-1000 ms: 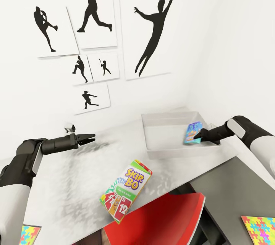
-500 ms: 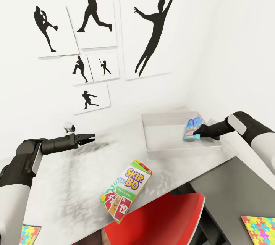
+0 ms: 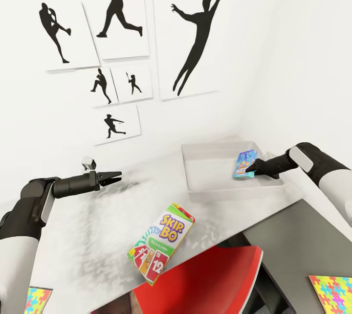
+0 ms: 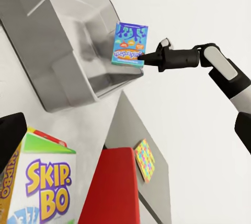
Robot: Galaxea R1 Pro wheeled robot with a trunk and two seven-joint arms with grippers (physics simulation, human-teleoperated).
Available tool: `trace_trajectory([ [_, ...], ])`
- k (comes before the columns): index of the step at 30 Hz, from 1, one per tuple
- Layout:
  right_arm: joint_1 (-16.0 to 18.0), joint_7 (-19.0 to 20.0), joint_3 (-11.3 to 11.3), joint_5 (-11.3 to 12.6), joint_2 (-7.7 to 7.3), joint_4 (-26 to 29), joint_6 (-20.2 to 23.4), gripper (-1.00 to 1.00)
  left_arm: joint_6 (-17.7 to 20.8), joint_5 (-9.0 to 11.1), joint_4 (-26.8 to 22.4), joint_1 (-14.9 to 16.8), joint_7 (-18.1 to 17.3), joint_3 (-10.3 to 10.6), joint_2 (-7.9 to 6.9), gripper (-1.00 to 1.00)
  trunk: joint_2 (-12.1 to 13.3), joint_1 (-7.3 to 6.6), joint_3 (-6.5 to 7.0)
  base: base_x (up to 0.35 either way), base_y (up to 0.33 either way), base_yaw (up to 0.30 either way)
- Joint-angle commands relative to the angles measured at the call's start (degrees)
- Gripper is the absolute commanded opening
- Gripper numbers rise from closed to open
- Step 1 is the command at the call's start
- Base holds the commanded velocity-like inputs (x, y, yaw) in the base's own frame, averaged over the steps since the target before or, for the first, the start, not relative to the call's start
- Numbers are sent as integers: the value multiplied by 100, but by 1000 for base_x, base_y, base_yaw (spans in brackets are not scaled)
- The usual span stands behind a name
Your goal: Put all the toys in the child's room - the three board games (two on the bed and one on the table), the two jigsaw puzzles on the table, and the tennis ball on the table - inside the toy box on the table in the child's room.
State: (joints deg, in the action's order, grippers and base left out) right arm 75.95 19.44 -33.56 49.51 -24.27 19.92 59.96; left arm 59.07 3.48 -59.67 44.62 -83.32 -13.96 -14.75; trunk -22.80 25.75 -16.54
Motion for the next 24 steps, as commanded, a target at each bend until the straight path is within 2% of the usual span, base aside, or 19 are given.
trace_trajectory([
  [1, 7, 60, -27, -44, -3, 3, 4, -100, 60, 4, -1, 5, -19, -1, -1, 100, -12, 3, -20, 0, 0, 0],
  [24, 103, 60, -28, -64, -16, 9, 4, -100, 60, 13, -1, 7, -26, -7, -4, 100, -12, 3, -237, 0, 0, 0],
])
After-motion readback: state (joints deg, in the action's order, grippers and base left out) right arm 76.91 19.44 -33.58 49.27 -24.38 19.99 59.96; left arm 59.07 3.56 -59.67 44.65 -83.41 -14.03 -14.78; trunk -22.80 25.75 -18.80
